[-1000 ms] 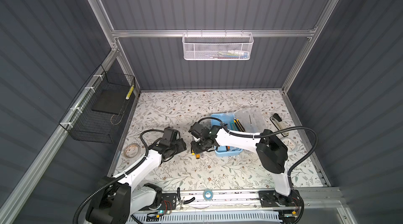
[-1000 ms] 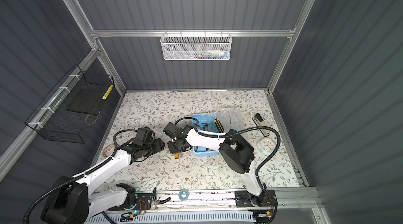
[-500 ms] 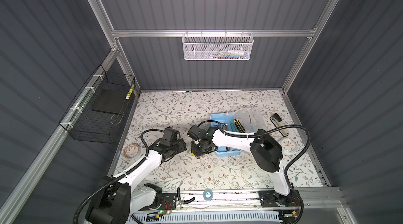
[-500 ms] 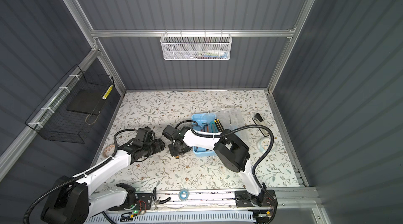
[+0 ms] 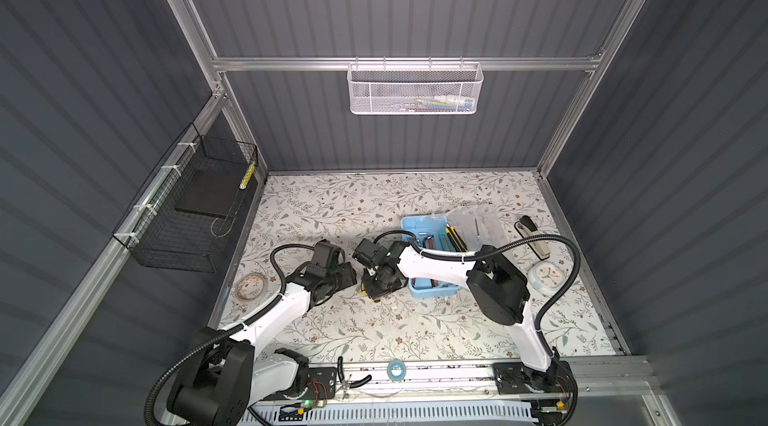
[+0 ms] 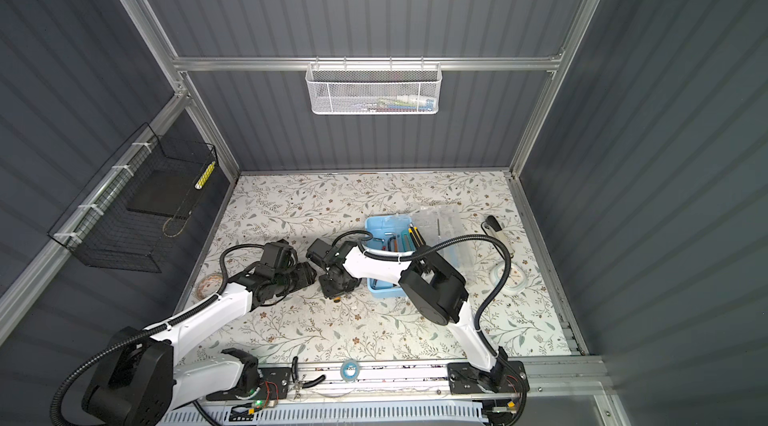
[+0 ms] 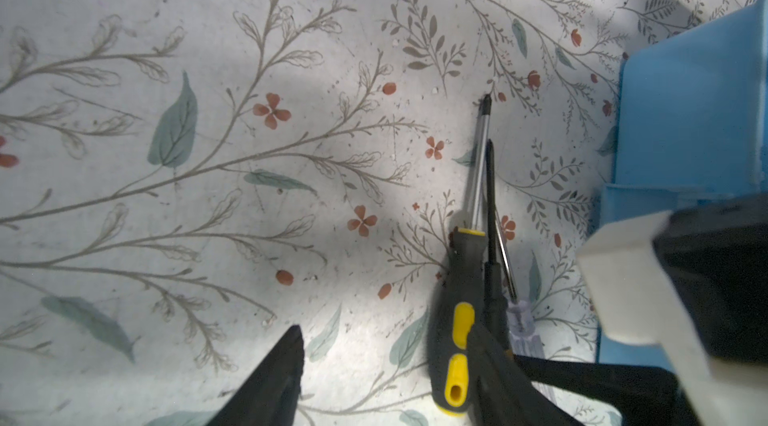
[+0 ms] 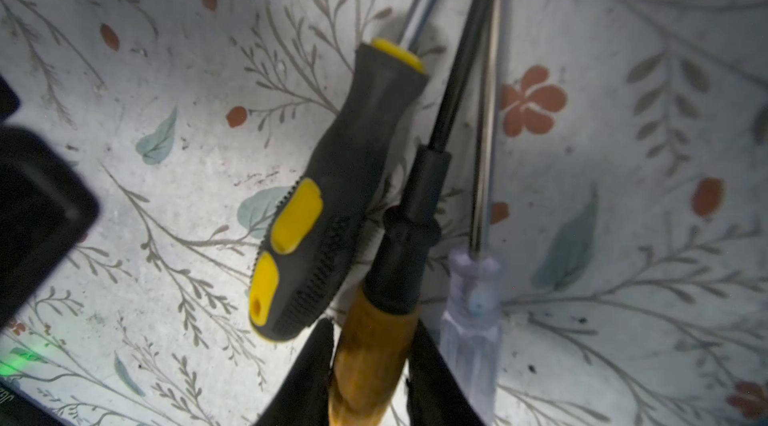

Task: Pack the tool kit
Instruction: 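Close the right gripper on the orange-handled screwdriver, then lift the orange-handled screwdriver with the right gripper over the clear lid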

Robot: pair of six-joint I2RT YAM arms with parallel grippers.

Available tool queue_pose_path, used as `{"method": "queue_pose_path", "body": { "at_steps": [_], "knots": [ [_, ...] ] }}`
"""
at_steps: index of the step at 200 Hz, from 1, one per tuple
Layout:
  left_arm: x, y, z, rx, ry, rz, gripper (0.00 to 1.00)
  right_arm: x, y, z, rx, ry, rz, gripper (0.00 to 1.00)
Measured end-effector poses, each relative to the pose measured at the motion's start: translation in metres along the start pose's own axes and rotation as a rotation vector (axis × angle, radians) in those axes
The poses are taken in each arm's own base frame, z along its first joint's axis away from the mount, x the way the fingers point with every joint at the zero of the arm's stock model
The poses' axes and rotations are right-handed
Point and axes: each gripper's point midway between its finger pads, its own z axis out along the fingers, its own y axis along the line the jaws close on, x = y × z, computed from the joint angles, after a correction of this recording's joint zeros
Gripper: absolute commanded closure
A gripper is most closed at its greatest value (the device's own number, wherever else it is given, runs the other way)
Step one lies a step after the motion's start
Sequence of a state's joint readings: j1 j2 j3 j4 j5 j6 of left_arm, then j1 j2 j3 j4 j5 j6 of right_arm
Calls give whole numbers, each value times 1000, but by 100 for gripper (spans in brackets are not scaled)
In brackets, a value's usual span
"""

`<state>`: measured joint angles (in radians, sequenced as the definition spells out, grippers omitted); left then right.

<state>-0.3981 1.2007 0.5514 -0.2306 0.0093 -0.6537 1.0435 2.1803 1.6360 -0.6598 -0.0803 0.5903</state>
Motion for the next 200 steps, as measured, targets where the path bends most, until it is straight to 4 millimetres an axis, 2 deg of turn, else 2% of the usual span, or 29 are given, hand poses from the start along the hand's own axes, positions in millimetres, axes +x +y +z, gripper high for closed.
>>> {"method": "queue_pose_path", "body": {
  "at_steps": [66, 108, 134, 148, 167, 200],
  "knots": [
    [0, -2, 6, 7, 8, 0, 37, 0, 0, 0, -1, -4, 4, 75],
    [-1, -2, 7, 9, 4, 0, 38, 3, -3, -2, 0, -8, 3, 84],
    [0, -1, 9, 4, 11, 0, 37, 7, -5, -7, 3, -6, 3, 92],
    [1, 0, 10, -1, 16, -1, 38, 9, -5, -15, -3, -15, 2, 100],
    [1, 0, 10, -1, 17, -1, 38, 7, -3, -34, -20, -46, -4, 100],
    [0, -2, 10, 1, 15, 0, 37, -5, -2, -89, -61, -161, -16, 100]
  ]
}}
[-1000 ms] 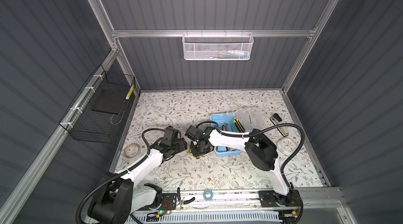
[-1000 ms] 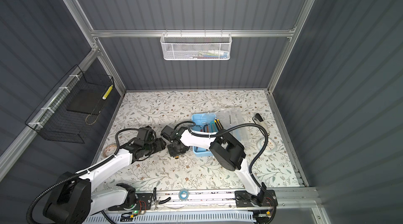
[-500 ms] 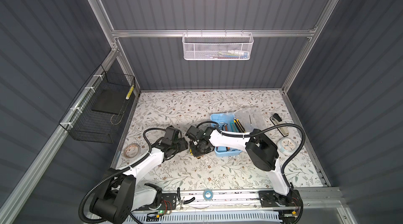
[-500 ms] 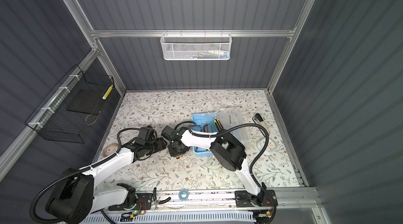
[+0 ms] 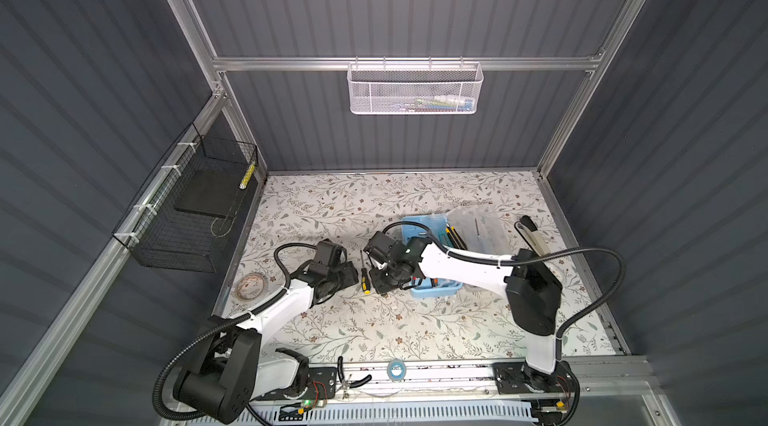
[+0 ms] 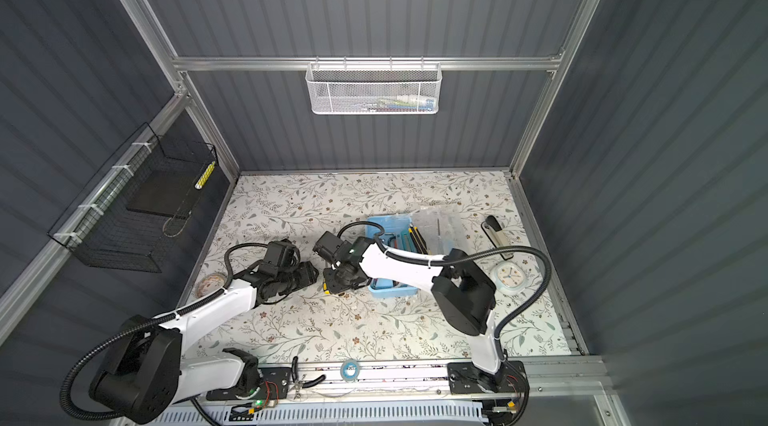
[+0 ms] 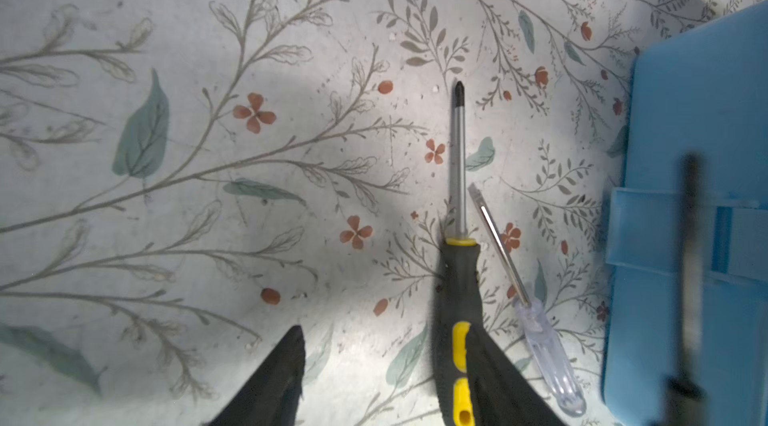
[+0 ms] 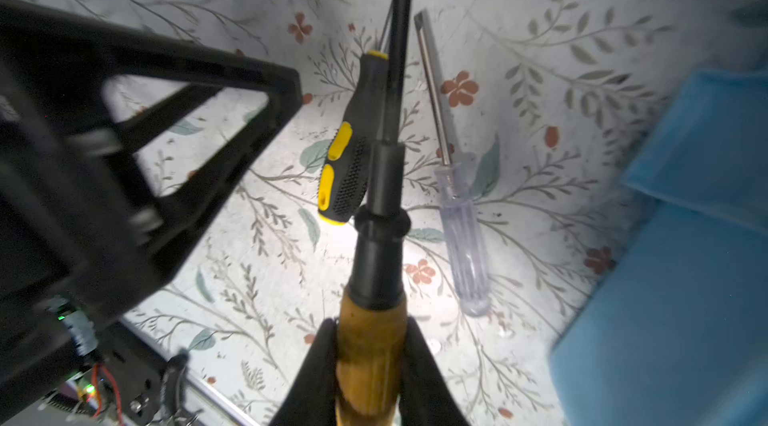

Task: Pack the tool kit
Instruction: 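Lift the orange-handled screwdriver with the right gripper over the clear lid, then lower the orange screwdriver into the clear lid and open the right gripper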

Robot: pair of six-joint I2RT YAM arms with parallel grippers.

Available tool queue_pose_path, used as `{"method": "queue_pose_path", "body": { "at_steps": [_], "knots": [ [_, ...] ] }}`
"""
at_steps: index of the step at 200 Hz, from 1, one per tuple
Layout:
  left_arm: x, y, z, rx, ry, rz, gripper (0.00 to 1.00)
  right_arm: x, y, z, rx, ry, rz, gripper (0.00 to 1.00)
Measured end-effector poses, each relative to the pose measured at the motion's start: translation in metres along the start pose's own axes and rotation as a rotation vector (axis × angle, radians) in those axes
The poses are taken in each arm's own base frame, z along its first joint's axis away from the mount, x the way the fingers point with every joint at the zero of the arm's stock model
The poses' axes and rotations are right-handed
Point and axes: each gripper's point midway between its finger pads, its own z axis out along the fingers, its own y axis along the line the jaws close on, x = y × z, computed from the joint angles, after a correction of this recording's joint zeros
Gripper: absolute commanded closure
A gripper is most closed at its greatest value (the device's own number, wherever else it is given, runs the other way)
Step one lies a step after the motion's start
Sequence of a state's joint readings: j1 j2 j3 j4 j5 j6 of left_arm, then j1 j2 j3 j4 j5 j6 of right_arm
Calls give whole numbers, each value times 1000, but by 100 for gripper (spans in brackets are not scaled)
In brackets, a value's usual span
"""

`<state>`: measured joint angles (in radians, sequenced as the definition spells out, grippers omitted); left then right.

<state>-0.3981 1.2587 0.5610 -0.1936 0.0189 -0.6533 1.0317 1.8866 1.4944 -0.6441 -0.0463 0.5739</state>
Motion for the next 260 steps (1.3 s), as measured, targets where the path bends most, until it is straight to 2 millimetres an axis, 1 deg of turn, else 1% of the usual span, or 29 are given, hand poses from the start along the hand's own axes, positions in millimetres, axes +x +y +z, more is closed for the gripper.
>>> {"method": "queue_pose_path", "body": {
  "at_steps": [7, 16, 26, 34, 43, 48, 58, 77, 91, 99, 125, 138, 157, 186, 221, 231, 249, 260],
  "knots": [
    [-1, -1, 0, 0, 0, 0, 37, -5, -3, -13, -2, -28, 1, 100],
    [-2, -2, 0, 1, -2, 5, 37, -11, -12, -30, 4, -66, 8, 100],
    [-3, -3, 1, 2, -3, 9, 37, -18, -28, -50, 25, -106, 27, 100],
    [-4, -3, 0, 3, -4, 12, 37, -23, -46, -65, 51, -139, 46, 100],
    [-5, -3, 1, 3, -4, 16, 37, -28, -73, -85, 95, -183, 82, 100],
    [-5, -4, 1, 3, -3, 17, 37, -29, -85, -93, 114, -198, 97, 100],
    [-6, -4, 2, 1, -2, 19, 37, -30, -117, -113, 171, -237, 145, 100],
    [-6, -4, 5, 0, 0, 23, 37, -25, -173, -144, 272, -292, 230, 100],
    [-5, -4, 7, -3, 4, 24, 37, -15, -204, -159, 336, -305, 278, 100],
    [-5, -3, 7, -5, 7, 25, 37, -8, -218, -164, 369, -303, 297, 100],
    [-5, -3, 9, -8, 11, 33, 37, 11, -250, -170, 450, -266, 334, 100],
    [-8, -5, 9, -6, 8, 37, 37, 19, -261, -169, 475, -245, 345, 100],
    [-10, -7, 11, -4, 7, 42, 37, 27, -268, -166, 488, -222, 346, 100],
    [-11, -7, 15, -8, 12, 44, 37, 30, -267, -161, 473, -204, 334, 100],
    [-12, -8, 15, -7, 10, 45, 37, 28, -263, -152, 440, -190, 328, 100],
    [-12, -8, 15, -7, 10, 45, 37, 28, -263, -148, 433, -179, 329, 95],
    [-12, -8, 15, -7, 10, 45, 37, 28, -262, -140, 420, -163, 329, 91],
    [-12, -8, 15, -7, 10, 45, 37, 28, -262, -137, 415, -153, 330, 86]
  ]
}}
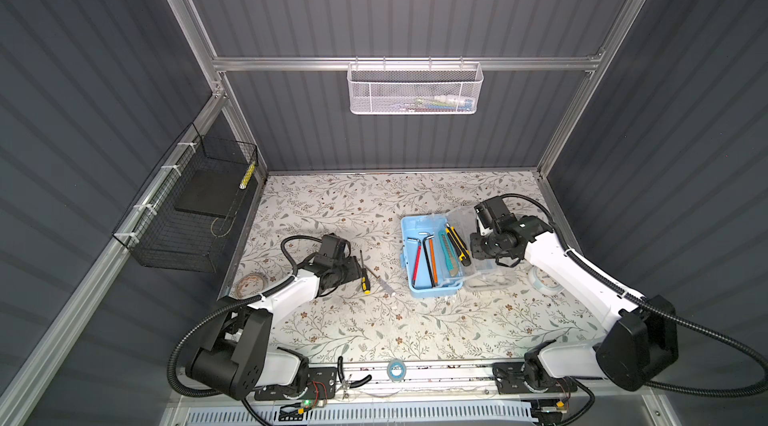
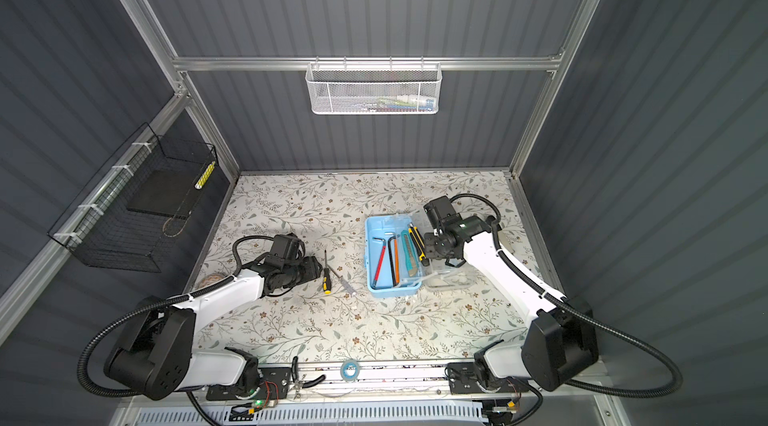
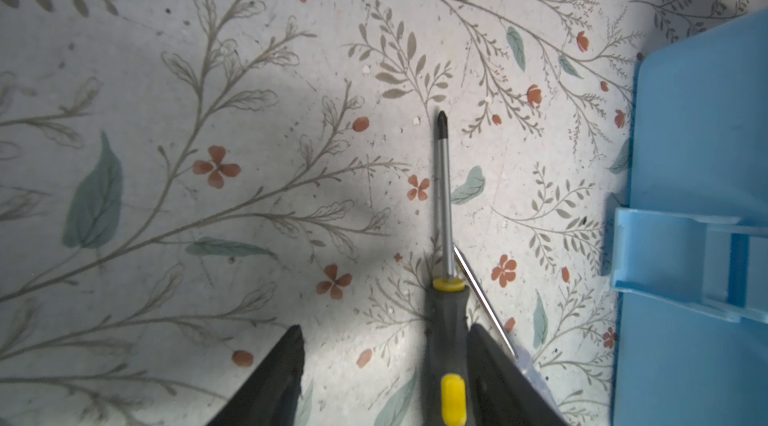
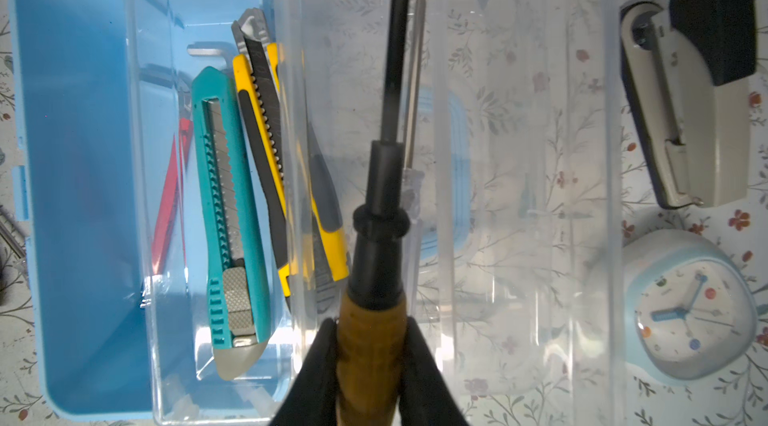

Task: Pack the tool kit
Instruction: 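Lower the orange screwdriver into the clear lid and open the right gripper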

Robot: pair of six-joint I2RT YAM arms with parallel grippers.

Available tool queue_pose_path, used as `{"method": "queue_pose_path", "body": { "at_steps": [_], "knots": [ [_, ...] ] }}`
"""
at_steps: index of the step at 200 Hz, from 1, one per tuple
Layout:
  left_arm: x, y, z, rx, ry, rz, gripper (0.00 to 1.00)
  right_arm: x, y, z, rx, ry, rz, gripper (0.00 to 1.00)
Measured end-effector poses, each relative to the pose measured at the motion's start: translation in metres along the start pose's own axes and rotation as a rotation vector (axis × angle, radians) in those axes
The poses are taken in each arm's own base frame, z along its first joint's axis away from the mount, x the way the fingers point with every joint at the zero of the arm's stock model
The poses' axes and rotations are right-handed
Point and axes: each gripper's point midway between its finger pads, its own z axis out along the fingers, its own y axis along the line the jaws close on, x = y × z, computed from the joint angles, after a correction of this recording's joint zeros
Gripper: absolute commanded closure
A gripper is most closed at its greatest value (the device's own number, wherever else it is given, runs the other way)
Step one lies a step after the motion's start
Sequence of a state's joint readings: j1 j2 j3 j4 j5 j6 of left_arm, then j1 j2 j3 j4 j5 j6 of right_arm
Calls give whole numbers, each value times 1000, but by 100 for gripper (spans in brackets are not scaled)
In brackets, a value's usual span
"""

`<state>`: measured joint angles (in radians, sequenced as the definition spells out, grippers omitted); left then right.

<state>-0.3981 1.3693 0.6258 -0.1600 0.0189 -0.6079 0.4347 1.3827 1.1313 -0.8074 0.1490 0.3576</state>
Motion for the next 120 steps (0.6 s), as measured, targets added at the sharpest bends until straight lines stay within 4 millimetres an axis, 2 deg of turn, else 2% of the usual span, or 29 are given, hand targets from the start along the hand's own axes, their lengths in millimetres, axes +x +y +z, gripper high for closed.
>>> {"method": "queue_pose_path", "body": {
  "at_steps": [40, 72, 102, 120],
  "knots": [
    [-1, -1, -1, 3, -4, 0, 37, 2, 2, 4, -6, 16, -2, 74],
    [-1, -1, -2, 5, -7, 1, 37, 2, 2, 4, -6, 17, -1, 59],
    [-2, -2, -3, 7, -10, 1, 37, 3, 2, 3, -5, 18, -4, 57],
    [-3, -3, -5, 11, -16, 2, 37, -1, 4, -4, -12, 4, -6, 57]
  ]
}}
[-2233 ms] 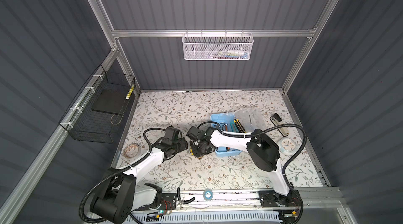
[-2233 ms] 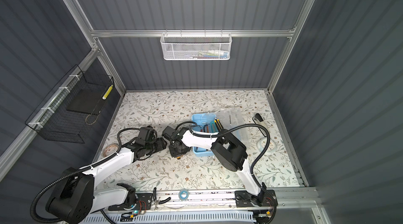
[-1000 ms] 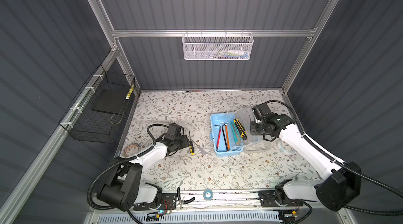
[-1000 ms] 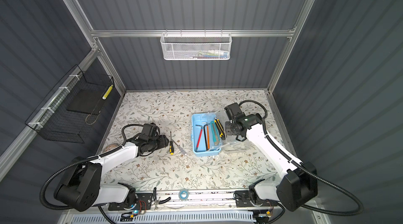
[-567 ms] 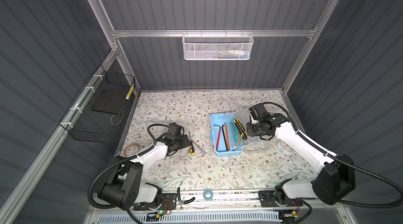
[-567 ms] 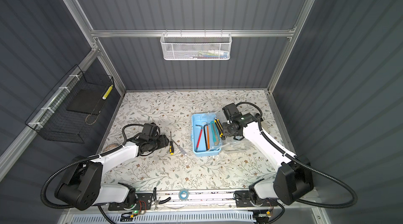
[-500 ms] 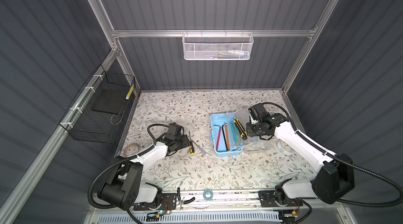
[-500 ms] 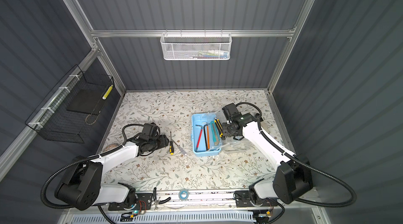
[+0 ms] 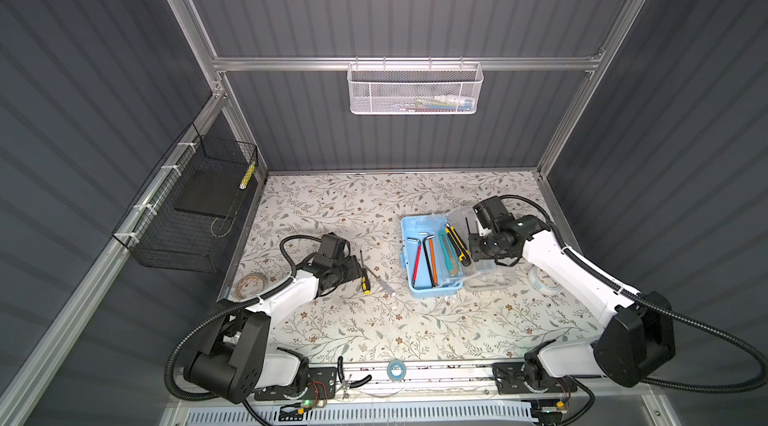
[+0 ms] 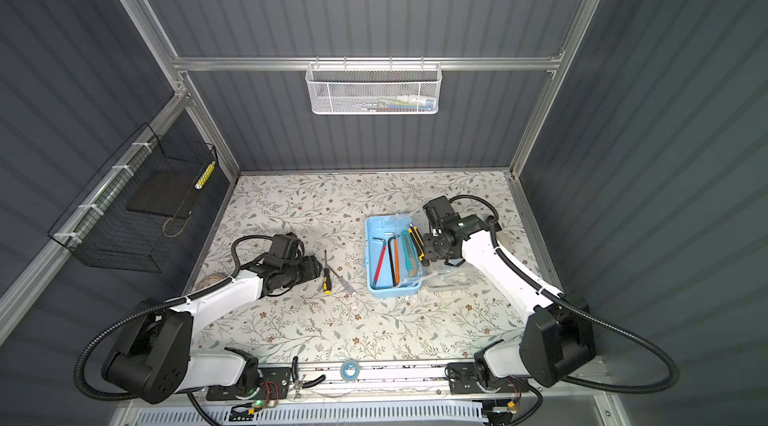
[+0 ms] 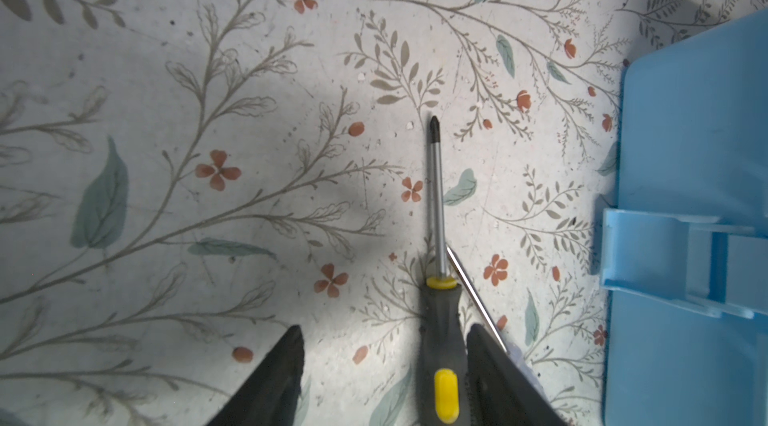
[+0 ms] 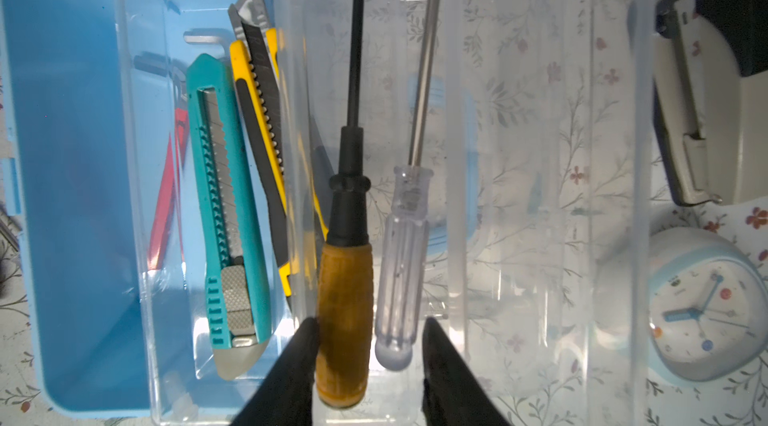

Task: Pack the tool kit
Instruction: 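Lower the orange screwdriver into the clear lid and open the right gripper, then move the right gripper back to the black-yellow screwdriver beside the box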

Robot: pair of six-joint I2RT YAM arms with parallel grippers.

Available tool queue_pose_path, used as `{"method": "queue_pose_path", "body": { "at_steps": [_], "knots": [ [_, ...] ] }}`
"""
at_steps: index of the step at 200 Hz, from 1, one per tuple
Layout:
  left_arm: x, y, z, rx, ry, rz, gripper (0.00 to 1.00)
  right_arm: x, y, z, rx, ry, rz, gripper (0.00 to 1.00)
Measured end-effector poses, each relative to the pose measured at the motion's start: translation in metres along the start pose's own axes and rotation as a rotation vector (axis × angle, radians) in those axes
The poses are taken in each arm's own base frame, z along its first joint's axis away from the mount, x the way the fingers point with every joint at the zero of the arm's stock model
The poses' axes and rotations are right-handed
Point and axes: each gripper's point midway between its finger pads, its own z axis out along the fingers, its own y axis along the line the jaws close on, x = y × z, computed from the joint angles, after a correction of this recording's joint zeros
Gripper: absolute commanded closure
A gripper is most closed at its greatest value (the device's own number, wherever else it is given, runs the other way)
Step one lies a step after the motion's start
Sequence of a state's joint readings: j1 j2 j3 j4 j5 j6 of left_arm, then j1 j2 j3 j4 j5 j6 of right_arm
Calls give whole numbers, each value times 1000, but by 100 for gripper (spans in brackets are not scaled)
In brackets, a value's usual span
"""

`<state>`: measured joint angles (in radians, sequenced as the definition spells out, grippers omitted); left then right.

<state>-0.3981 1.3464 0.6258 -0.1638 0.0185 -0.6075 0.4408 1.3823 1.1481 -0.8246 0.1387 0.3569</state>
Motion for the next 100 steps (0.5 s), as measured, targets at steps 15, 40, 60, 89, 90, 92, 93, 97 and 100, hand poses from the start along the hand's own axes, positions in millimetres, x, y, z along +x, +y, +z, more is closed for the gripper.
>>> {"method": "queue_pose_path", "body": {
  "at_steps": [15, 40, 60, 89, 90, 92, 93, 97, 100],
  "knots": [
    [-1, -1, -2, 3, -6, 3, 37, -8, 6, -14, -18, -35, -8, 57],
    [-1, -1, -3, 3, -5, 4, 37, -27, 29, -45, -66, -133, -45, 58],
    [0, 0, -5, 2, -3, 3, 36, -34, 63, -67, -130, -195, -101, 57],
    [-3, -4, -9, 15, -18, 4, 36, -30, 124, -76, -222, -210, -201, 54],
    [-3, -4, -10, 16, -19, 4, 36, -29, 127, -76, -226, -209, -206, 54],
    [-4, -4, -10, 18, -22, 4, 35, -28, 130, -75, -230, -206, -212, 54],
    [-4, -5, -11, 20, -23, 4, 35, -28, 134, -75, -235, -204, -216, 54],
    [-5, -5, -12, 24, -27, 4, 35, -26, 142, -73, -244, -199, -229, 53],
    [-6, -6, -13, 27, -30, 4, 35, -25, 148, -71, -253, -193, -239, 53]
  ]
}}
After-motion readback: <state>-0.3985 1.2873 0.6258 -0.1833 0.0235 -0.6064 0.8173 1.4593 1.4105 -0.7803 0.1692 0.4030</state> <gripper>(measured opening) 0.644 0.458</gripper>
